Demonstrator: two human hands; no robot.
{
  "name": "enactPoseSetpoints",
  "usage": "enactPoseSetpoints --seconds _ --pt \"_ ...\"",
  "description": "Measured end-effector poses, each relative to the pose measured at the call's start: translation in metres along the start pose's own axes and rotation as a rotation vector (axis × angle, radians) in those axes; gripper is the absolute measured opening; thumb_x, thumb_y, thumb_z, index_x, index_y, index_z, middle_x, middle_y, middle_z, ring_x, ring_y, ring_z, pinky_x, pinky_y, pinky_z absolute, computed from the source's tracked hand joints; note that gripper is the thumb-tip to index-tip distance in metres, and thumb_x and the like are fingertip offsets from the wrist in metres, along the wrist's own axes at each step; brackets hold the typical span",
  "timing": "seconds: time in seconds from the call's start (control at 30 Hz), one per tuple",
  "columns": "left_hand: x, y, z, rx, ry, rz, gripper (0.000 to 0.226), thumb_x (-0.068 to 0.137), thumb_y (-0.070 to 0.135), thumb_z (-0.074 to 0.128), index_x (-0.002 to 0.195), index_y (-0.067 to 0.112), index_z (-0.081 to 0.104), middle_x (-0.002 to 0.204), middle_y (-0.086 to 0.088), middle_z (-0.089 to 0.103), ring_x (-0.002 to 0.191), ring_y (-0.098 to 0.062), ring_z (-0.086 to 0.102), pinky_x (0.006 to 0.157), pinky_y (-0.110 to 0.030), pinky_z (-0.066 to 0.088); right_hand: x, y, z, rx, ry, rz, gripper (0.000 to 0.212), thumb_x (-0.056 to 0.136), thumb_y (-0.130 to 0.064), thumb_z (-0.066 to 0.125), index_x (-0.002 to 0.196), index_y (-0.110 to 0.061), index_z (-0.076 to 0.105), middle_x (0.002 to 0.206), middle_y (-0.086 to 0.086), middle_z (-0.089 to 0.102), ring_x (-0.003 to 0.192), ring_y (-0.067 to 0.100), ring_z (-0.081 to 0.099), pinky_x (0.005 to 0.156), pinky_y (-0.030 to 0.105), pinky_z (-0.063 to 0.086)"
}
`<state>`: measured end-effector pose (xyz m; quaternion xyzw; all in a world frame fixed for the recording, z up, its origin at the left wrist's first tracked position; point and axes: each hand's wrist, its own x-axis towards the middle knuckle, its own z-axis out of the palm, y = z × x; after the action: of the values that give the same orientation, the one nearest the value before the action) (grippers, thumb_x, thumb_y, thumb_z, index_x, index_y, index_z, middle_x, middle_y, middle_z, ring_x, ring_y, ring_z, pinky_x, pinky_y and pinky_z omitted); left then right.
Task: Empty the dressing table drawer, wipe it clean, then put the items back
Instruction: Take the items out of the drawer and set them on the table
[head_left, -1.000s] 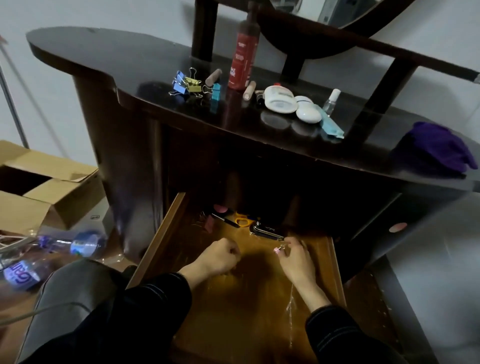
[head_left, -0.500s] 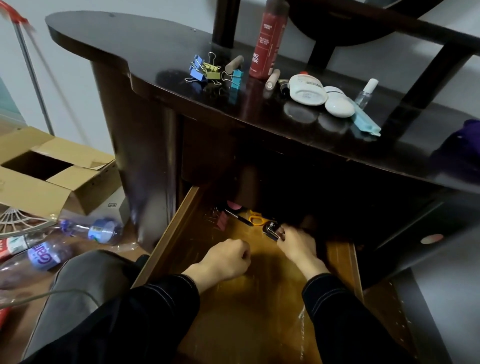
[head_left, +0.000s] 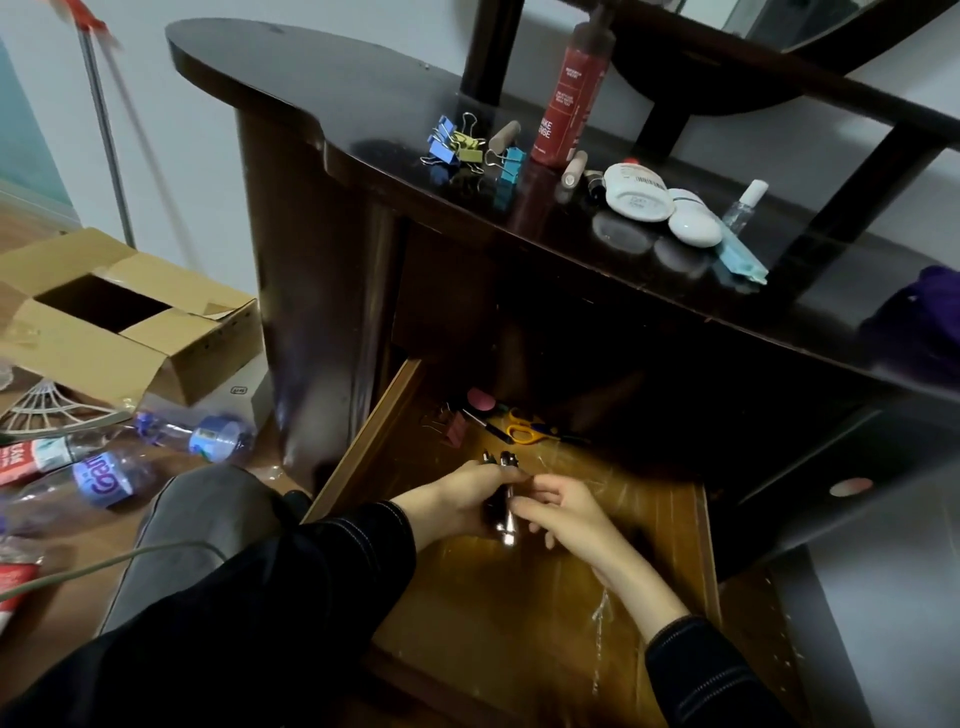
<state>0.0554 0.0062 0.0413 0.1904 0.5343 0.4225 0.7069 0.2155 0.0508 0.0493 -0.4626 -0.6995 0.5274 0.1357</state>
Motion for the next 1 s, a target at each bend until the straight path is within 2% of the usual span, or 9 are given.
enactPoseSetpoints --seconds 0.13,0.2,0.27,0.4,0.57,0.7,0.8,0.9,1.0 --pt "0.002 0.001 -0.009 -0.112 0.209 0.038 0.037 0.096 0.021 0.060 0.125 0.002 0.048 0.088 -0.019 0.064 0.067 -0.032 0.066 0.062 -0.040 0.055 0.022 0.000 -0.005 -0.214 0.146 -0.025 0.018 0.096 -0.025 0.065 0.112 -0.033 0.064 0.110 -0.006 0.067 0.099 0.012 0.066 0.074 0.024 0.054" --pt "0.004 0.004 -0.012 -0.161 0.275 0.067 0.036 0.096 0.024 0.059 0.123 0.004 0.047 0.086 -0.018 0.063 0.063 -0.029 0.065 0.055 -0.036 0.054 0.041 0.006 -0.010 -0.385 0.244 -0.005 0.032 0.098 -0.023 0.062 0.129 -0.025 0.061 0.128 -0.003 0.062 0.119 0.017 0.059 0.097 0.036 0.052" --pt "0.006 0.006 -0.013 -0.201 0.285 0.082 0.032 0.095 0.022 0.060 0.118 0.003 0.050 0.083 -0.017 0.062 0.061 -0.029 0.063 0.055 -0.036 0.052 0.061 0.011 -0.015 -0.554 0.268 0.039 0.049 0.099 -0.025 0.060 0.146 -0.022 0.048 0.143 0.001 0.054 0.131 0.023 0.052 0.107 0.043 0.047" --pt "0.009 0.005 -0.013 -0.187 0.225 0.073 0.031 0.090 0.016 0.061 0.115 0.002 0.050 0.080 -0.017 0.061 0.058 -0.028 0.061 0.057 -0.036 0.051 0.096 0.017 -0.021 -0.875 0.264 0.160 0.049 0.102 -0.036 0.052 0.147 -0.020 0.043 0.140 0.008 0.058 0.128 0.030 0.056 0.100 0.040 0.049" --pt "0.013 0.005 -0.016 -0.194 0.239 0.082 0.035 0.091 0.015 0.060 0.121 0.001 0.050 0.080 -0.015 0.060 0.057 -0.026 0.060 0.054 -0.033 0.050 0.118 0.021 -0.025 -0.975 0.171 0.192 0.056 0.105 -0.035 0.045 0.157 -0.025 0.027 0.146 0.008 0.052 0.130 0.031 0.054 0.102 0.040 0.047" --pt "0.015 0.006 -0.016 -0.198 0.266 0.100 0.041 0.091 0.015 0.059 0.127 -0.003 0.051 0.079 -0.015 0.059 0.056 -0.026 0.058 0.053 -0.031 0.049 0.110 0.020 -0.019 -1.071 0.174 0.043 0.040 0.102 -0.033 0.053 0.141 -0.028 0.047 0.117 0.001 0.067 0.104 0.025 0.066 0.077 0.032 0.050" --pt "0.014 0.006 -0.014 -0.193 0.275 0.100 0.042 0.091 0.015 0.061 0.127 -0.003 0.052 0.079 -0.015 0.060 0.057 -0.026 0.059 0.053 -0.031 0.048 0.092 0.024 -0.009 -1.105 0.235 -0.044 0.036 0.096 -0.030 0.064 0.132 -0.025 0.057 0.118 -0.001 0.068 0.107 0.022 0.066 0.077 0.033 0.053" --pt "0.012 0.006 -0.014 -0.187 0.277 0.101 0.040 0.090 0.014 0.061 0.125 -0.004 0.054 0.080 -0.016 0.061 0.057 -0.027 0.060 0.055 -0.032 0.050 0.072 0.028 -0.003 -1.021 0.270 0.009 0.037 0.090 -0.029 0.071 0.125 -0.023 0.061 0.115 -0.001 0.069 0.104 0.024 0.066 0.068 0.029 0.047" --pt "0.008 0.007 -0.016 -0.213 0.280 0.106 0.037 0.089 0.012 0.062 0.119 -0.007 0.053 0.081 -0.019 0.059 0.057 -0.031 0.060 0.058 -0.037 0.052 0.054 0.029 -0.007 -0.838 0.301 0.056 0.018 0.086 -0.028 0.073 0.101 -0.021 0.066 0.091 -0.002 0.066 0.077 0.017 0.061 0.056 0.026 0.037"
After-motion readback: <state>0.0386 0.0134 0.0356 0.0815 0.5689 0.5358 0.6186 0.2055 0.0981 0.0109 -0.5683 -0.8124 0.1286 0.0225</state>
